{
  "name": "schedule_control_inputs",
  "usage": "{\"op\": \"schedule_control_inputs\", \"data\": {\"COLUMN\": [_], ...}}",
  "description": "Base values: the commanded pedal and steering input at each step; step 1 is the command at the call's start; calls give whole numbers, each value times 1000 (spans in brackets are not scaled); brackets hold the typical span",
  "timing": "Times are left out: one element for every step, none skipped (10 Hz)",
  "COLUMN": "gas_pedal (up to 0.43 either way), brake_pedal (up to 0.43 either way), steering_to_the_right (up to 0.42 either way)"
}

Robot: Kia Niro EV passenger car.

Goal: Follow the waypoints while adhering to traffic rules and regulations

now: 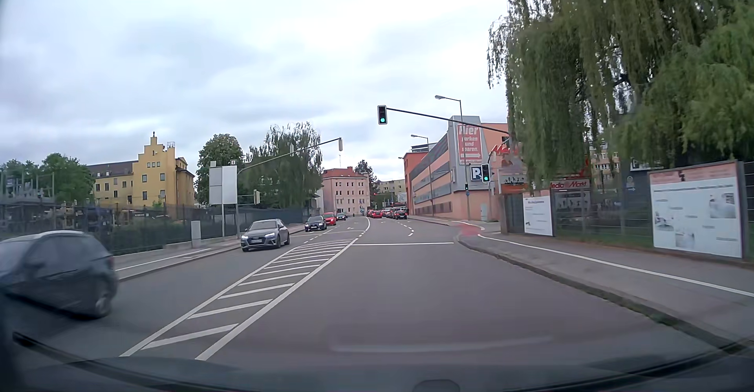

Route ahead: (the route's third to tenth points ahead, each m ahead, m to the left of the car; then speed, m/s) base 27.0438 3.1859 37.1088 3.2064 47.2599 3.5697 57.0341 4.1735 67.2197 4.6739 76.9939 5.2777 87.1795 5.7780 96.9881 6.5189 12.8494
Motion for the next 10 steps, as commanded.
{"op": "schedule_control_inputs", "data": {"gas_pedal": [138, 130, 130, 130, 130, 130, 130, 130, 130, 118], "brake_pedal": [0, 0, 0, 0, 0, 0, 0, 0, 0, 0], "steering_to_the_right": [-9, -8, -5, -4, -4, -4, -4, -4, -4, -5]}}
